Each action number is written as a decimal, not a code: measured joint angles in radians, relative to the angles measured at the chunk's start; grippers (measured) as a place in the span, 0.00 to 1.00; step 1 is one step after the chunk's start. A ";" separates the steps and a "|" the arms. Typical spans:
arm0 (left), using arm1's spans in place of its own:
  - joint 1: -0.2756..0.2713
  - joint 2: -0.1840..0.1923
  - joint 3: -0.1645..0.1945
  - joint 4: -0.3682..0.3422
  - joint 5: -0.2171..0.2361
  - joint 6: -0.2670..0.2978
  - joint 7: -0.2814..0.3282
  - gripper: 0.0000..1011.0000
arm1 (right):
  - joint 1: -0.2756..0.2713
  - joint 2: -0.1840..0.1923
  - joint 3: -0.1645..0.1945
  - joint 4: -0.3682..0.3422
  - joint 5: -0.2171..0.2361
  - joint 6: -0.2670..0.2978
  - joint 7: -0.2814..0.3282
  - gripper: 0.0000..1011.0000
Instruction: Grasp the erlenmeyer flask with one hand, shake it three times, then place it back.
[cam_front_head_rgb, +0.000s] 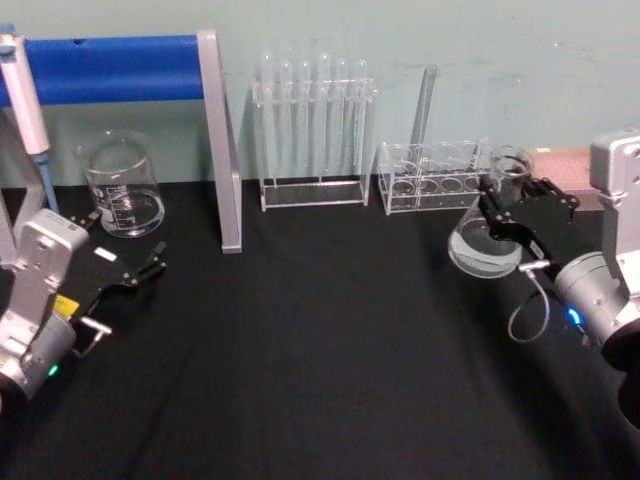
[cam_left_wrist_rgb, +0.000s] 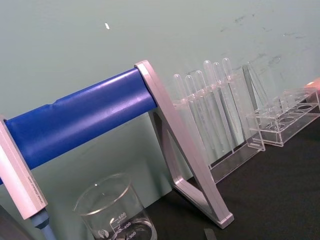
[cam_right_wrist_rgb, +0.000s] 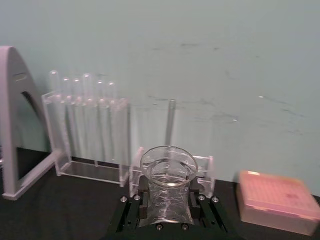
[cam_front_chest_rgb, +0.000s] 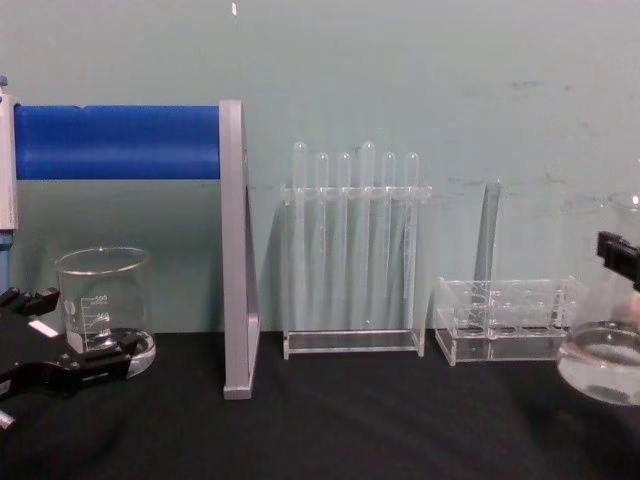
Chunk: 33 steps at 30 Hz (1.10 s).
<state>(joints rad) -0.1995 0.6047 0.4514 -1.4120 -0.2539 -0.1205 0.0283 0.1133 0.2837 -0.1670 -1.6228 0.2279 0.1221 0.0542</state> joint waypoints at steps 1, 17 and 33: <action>0.000 0.000 0.000 0.000 0.000 0.000 0.000 0.99 | -0.003 -0.003 0.008 -0.001 -0.003 0.002 -0.005 0.45; 0.000 0.000 0.000 0.000 0.000 0.000 0.000 0.99 | 0.051 -0.031 -0.065 0.042 -0.023 -0.005 0.146 0.45; 0.000 0.000 0.000 0.000 0.000 0.000 0.000 0.99 | 0.121 -0.033 -0.203 0.086 0.006 -0.036 0.314 0.45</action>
<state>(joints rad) -0.1996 0.6047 0.4514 -1.4120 -0.2539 -0.1205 0.0283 0.2346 0.2507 -0.3697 -1.5370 0.2335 0.0861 0.3680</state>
